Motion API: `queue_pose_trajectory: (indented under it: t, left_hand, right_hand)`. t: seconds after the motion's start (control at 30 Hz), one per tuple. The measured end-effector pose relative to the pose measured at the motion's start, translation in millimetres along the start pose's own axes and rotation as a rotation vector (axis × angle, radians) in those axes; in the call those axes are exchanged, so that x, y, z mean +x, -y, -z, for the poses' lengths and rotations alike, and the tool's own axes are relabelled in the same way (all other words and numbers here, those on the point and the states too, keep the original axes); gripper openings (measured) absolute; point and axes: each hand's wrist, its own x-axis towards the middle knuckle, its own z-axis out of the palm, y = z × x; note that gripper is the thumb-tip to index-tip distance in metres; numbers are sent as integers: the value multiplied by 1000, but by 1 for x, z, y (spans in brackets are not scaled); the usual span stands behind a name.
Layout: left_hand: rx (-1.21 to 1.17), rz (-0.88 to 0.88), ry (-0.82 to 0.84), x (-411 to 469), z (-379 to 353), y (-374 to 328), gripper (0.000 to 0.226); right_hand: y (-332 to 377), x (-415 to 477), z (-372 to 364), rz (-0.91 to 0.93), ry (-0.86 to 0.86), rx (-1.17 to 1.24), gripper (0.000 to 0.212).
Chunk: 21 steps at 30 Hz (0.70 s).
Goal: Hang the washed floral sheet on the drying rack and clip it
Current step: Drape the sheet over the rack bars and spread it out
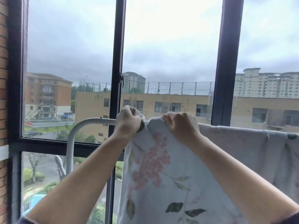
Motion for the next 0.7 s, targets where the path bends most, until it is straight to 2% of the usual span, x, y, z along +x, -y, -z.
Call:
queue_pose_trajectory:
  t: [0.07, 0.13, 0.2, 0.3, 0.37, 0.47, 0.57, 0.63, 0.7]
  left_hand:
    - [-14, -73, 33, 2, 5, 3, 12]
    - [-11, -141, 159, 1, 8, 7, 26]
    - [31, -207, 223, 0, 10, 11, 27]
    - [93, -322, 140, 0, 16, 14, 6]
    - [131, -356, 59, 3, 21, 14, 22]
    - [140, -376, -60, 6, 26, 15, 28]
    - [234, -366, -111, 6, 25, 22, 20]
    - [328, -320, -103, 7, 24, 28, 8]
    - [365, -267, -119, 7, 27, 33, 10]
  right_hand:
    - [14, 8, -5, 15, -16, 57, 36]
    - [27, 15, -11, 18, -22, 106, 36]
    - [35, 19, -18, 9, -16, 116, 35]
    - [36, 17, -20, -23, 45, 164, 38]
    - [33, 18, -16, -33, 47, 148, 41]
    - [31, 17, -8, -11, 58, 57, 40]
    - [30, 12, -15, 8, 130, -44, 51]
    - [30, 8, -23, 28, 107, -98, 57]
    - [28, 6, -24, 40, 90, -90, 56]
